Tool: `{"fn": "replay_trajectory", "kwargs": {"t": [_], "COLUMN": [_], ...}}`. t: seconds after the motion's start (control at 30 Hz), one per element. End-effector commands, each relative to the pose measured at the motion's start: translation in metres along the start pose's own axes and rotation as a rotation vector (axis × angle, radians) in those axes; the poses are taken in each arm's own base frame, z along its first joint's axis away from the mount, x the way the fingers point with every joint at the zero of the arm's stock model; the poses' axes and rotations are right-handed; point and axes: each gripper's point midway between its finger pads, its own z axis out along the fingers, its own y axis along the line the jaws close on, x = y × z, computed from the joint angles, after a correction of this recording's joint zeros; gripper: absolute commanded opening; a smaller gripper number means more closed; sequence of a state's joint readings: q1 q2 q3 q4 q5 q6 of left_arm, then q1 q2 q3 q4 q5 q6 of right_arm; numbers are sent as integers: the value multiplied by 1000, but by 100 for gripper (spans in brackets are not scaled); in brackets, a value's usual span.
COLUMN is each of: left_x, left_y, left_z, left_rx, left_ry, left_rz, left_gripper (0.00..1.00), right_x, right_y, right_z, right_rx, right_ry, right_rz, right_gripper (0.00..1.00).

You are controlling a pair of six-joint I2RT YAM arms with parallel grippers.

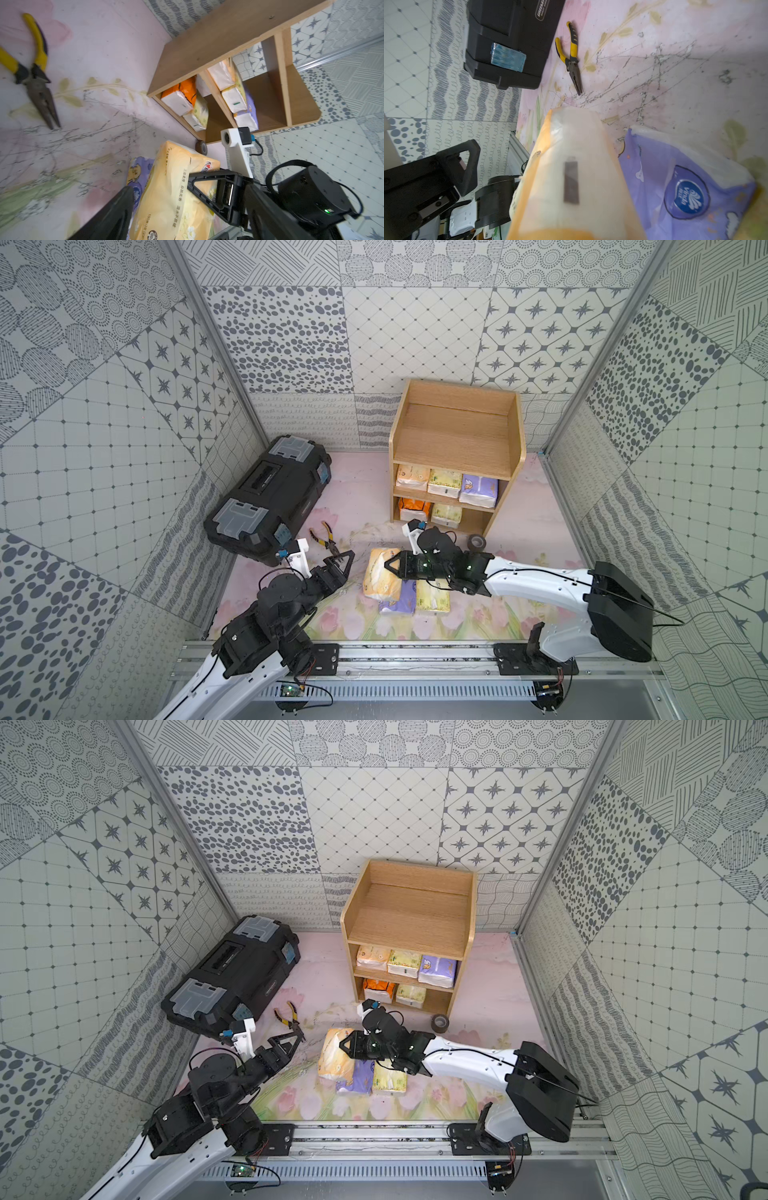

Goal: Remove the tissue boxes from the shelf
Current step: Place the box of tissues at the center of the board.

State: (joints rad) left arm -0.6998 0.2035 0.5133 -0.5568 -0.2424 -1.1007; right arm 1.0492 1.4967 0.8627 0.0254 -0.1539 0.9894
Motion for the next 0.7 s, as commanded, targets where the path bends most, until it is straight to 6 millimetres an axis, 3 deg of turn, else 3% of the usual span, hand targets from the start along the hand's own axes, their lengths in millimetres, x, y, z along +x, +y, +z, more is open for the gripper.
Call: {"fn": "replay_trajectory", "kwargs": {"t": [0.0, 0.23, 0.37, 0.5, 0.53, 0.67], "left_x": [-3, 4, 10, 15, 16, 20], "left_y": [75, 96, 103, 107, 108, 112], "left_z": [-18, -19, -15, -11, -10, -6], "left_rx": [-318, -371, -387, -390, -392, -401], "left_ry": [-61, -62, -49, -37, -35, -24], "left_rz": [41, 23, 13, 16, 16, 19], "left_gripper": [88, 91, 91, 90, 90, 89], "right_x": [-14, 12, 24, 32, 31, 19], "right_y": [32, 36, 35, 25, 21, 8], "right_z": [19, 76, 98, 106, 103, 78], "right_rx": [-72, -45, -35, 11, 34, 114], "right_ry": [-48, 41, 85, 117, 107, 26], "right_rz": [-22, -7, -4, -20, -33, -76], "right_gripper": [19, 22, 26, 53, 62, 76]}}
